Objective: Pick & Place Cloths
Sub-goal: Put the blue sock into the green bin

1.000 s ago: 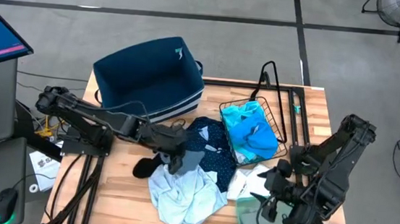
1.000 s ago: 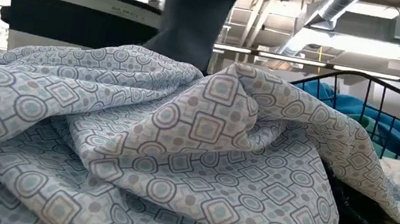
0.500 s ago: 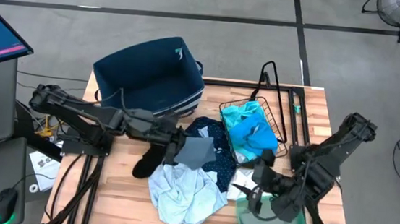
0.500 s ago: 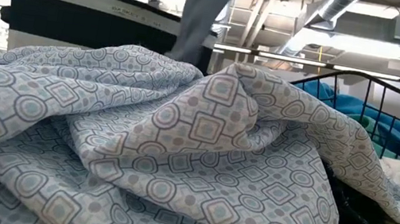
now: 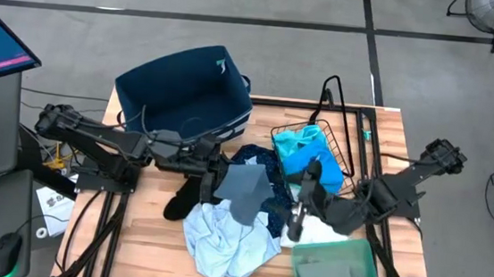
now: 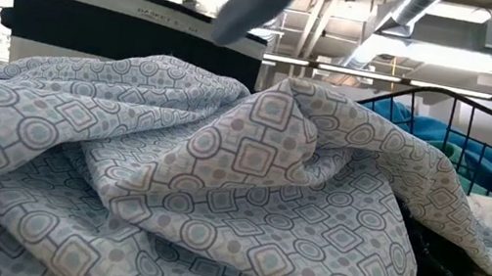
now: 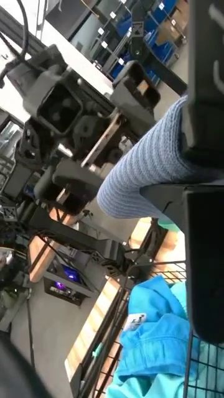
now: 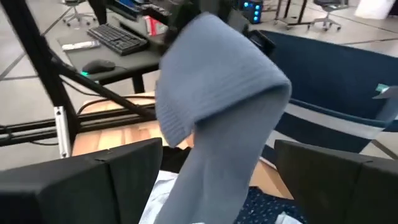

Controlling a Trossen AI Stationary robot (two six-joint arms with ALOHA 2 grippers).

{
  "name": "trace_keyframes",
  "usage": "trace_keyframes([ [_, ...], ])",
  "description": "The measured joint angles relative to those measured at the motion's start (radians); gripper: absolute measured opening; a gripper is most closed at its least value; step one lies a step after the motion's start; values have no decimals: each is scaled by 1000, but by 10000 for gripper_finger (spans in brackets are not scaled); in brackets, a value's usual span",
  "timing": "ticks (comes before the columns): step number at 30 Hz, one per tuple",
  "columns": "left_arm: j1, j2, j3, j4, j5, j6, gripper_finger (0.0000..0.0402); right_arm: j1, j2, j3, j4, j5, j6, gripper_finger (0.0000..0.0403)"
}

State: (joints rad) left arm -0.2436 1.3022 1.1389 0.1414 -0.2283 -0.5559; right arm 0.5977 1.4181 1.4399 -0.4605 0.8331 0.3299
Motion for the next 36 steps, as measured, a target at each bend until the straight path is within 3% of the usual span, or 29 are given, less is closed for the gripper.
trace_keyframes([
  [7, 0, 0, 0, 61, 19, 34, 0, -83, 16, 0, 25, -152, 1, 301],
  [22, 0, 0, 0, 89, 43, 54, 0, -188, 43, 0, 77, -318, -13, 301],
  [36, -14, 0, -1, 93, 43, 54, 0, -206, 12, 1, 33, -337, -77, 301],
])
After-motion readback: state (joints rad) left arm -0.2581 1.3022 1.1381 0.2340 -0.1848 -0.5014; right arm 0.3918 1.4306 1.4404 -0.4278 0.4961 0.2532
